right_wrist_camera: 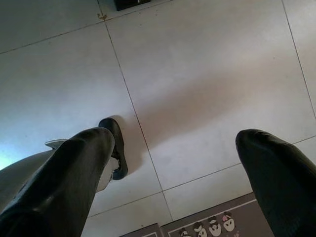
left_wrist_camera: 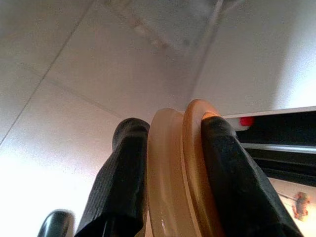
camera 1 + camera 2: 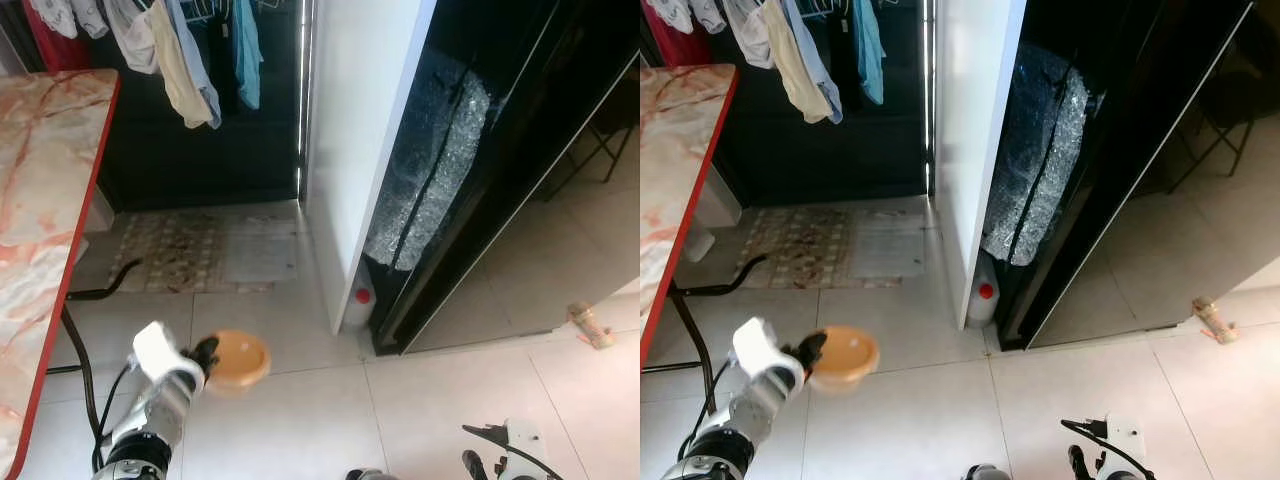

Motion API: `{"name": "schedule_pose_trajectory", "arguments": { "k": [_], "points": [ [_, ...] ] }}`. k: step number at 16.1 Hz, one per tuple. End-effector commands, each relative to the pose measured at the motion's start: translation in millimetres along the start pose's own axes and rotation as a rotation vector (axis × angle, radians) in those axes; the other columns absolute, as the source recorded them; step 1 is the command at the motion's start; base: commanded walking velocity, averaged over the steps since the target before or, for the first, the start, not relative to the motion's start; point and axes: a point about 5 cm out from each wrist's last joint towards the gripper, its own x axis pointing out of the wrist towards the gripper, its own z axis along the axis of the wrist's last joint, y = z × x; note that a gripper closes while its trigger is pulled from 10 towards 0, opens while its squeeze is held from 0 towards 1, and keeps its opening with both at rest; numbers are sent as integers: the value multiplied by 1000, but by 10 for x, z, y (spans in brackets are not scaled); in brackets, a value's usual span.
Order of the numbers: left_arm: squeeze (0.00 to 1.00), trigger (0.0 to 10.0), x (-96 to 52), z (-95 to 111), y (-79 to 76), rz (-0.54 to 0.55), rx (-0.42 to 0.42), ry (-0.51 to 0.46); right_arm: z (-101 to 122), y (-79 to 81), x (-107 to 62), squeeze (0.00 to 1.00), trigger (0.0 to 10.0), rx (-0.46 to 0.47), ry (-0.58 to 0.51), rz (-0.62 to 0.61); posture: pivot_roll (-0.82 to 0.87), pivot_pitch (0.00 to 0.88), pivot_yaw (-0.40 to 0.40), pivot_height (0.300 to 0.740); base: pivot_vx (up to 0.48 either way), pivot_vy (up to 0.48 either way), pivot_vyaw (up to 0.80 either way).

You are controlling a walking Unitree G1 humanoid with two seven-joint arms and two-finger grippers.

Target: Restocking fridge

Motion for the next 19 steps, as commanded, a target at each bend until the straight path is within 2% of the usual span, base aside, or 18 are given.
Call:
{"name": "schedule_pose_trajectory", "arguments": {
  "k": [1,4,5,9,10,12,19],
  "points": [
    [0,10000,-13,-67,123,65,24,23,-75,-24,-14,0,10000,17,16,-10,-154,173,-14,740,0,0,0],
    [0,10000,-40,-248,206,108,75,85,-78,-25,-14,0,10000,18,17,-9,-156,178,-14,740,0,0,0],
    [0,10000,-75,-334,297,145,69,115,-78,-24,-14,0,10000,17,17,-8,-156,181,-17,740,0,0,0],
    [0,10000,-140,-463,445,228,85,174,-78,-16,-13,0,10000,14,18,-3,-155,184,-21,740,0,0,0],
    [0,10000,-155,-505,458,234,50,178,-78,-15,-13,0,10000,16,17,-4,-163,185,-22,740,0,0,0],
    [0,10000,-157,-511,458,239,9,159,-75,-18,-13,0,10000,13,17,-4,-159,187,-25,740,0,0,0],
    [0,10000,-185,-517,526,249,18,157,-73,-16,-12,0,10000,11,15,-5,-163,185,-24,740,265,0,0]
  ]
}}
